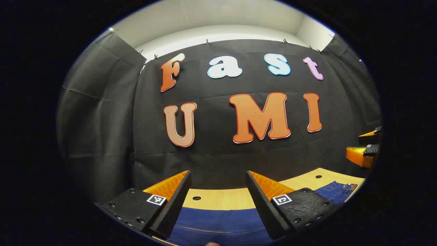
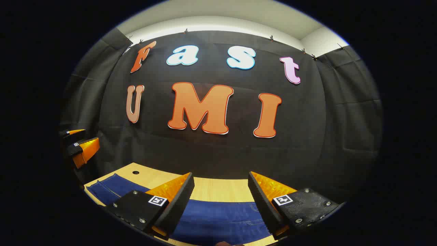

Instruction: Grasp the waist and the cuffs of the jeans and fold them to make the two legs overlap; first hold the waist and fold one-third of the jeans toward the cuffs, then hold the cuffs and fold the remaining one-third in the same direction to finish folding.

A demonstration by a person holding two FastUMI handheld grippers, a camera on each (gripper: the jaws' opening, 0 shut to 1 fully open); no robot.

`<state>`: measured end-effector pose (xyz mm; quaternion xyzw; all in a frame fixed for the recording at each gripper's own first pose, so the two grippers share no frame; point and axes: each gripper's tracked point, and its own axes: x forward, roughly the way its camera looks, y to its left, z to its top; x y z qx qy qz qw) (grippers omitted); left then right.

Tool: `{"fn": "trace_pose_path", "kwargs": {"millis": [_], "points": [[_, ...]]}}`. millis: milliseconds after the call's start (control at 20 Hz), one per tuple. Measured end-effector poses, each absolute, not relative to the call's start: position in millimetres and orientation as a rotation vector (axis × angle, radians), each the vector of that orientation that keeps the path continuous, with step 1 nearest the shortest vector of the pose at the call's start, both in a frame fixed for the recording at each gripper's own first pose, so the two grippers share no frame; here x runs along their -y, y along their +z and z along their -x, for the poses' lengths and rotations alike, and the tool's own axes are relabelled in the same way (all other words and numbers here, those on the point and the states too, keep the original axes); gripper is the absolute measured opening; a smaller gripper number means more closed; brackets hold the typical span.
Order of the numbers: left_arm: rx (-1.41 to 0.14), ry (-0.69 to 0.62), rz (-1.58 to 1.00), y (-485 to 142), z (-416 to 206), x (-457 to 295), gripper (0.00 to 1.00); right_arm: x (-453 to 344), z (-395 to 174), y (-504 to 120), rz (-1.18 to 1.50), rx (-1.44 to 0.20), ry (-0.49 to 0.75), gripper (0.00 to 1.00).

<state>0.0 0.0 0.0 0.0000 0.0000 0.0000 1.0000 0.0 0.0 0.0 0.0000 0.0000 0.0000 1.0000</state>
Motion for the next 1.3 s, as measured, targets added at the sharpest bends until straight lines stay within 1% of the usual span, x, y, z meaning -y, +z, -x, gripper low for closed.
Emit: {"fn": "trace_pose_path", "kwargs": {"millis": [850,1150,1250,1300], "points": [[-0.015,-0.004,-0.003,-9,3,-5,0.97,0,-1,-6,0.0,-0.02,-0.011,0.97],[-0.054,0.016,0.003,-24,6,-34,0.97,15,2,-16,0.001,-0.054,-0.066,0.97],[-0.093,0.006,0.023,-39,7,-46,0.99,20,1,-23,-0.023,-0.081,-0.093,0.97],[-0.123,-0.008,0.04,-50,6,-50,0.97,21,3,-27,-0.045,-0.096,-0.109,0.97]]}}
